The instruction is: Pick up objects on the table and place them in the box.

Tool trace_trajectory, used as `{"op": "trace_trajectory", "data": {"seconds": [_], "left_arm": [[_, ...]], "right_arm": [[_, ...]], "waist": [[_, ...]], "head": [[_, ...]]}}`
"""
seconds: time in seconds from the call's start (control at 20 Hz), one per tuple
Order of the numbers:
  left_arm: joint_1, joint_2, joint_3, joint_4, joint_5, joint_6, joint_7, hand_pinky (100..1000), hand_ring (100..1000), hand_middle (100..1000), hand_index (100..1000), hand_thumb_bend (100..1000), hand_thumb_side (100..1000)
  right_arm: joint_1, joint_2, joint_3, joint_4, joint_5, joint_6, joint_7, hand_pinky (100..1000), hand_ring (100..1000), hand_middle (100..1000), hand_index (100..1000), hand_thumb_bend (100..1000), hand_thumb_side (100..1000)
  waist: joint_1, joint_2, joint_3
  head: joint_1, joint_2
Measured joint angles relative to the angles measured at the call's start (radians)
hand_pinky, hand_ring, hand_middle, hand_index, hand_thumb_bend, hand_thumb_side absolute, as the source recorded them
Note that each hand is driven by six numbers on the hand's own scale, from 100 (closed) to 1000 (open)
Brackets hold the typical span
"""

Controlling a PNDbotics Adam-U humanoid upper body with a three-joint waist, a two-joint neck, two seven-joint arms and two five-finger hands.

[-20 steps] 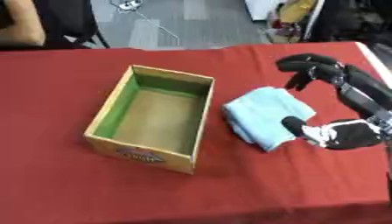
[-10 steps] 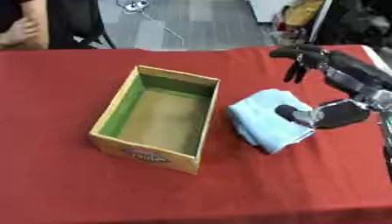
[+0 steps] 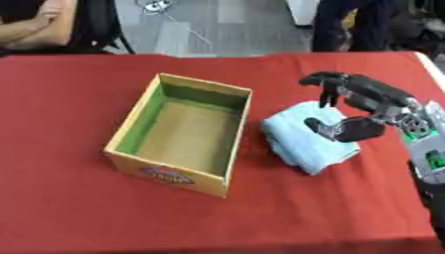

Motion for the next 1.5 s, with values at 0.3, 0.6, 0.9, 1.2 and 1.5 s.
{"op": "trace_trajectory", "data": {"seconds": [0.3, 0.6, 0.9, 1.2, 1.5], "left_arm": [[0.0, 0.0, 0.0, 0.0, 0.001, 0.0, -0.001, 276, 308, 490, 649, 100, 728], [-0.004, 0.0, -0.001, 0.0, 0.002, -0.002, -0.003, 276, 308, 490, 649, 100, 728], [-0.004, 0.0, -0.004, 0.0, 0.005, -0.003, -0.007, 276, 308, 490, 649, 100, 728], [-0.005, 0.0, -0.006, 0.0, 0.008, -0.003, -0.008, 276, 308, 491, 649, 100, 729], [-0.005, 0.0, -0.006, 0.0, 0.009, -0.002, -0.012, 275, 308, 491, 648, 100, 731]], "right_arm": [[-0.017, -0.001, 0.022, 0.052, 0.03, -0.015, -0.015, 544, 594, 906, 965, 644, 519], [-0.052, -0.039, 0.067, 0.115, 0.06, -0.016, -0.016, 572, 613, 910, 970, 690, 489], [-0.084, -0.075, 0.115, 0.16, 0.114, -0.04, -0.04, 573, 612, 914, 965, 706, 487], [-0.11, -0.088, 0.143, 0.226, 0.117, -0.049, -0.049, 577, 613, 917, 966, 706, 478], [-0.212, -0.087, 0.172, 0.364, 0.311, -0.058, -0.058, 625, 651, 921, 943, 698, 467]], "waist": [[0.0, 0.0, 0.002], [-0.003, 0.0, 0.009], [-0.006, 0.0, 0.012], [-0.007, 0.0, 0.015], [-0.01, 0.0, 0.017]], "head": [[0.0, 0.0], [0.0, 0.0], [0.0, 0.0], [0.0, 0.0], [0.0, 0.0]]}}
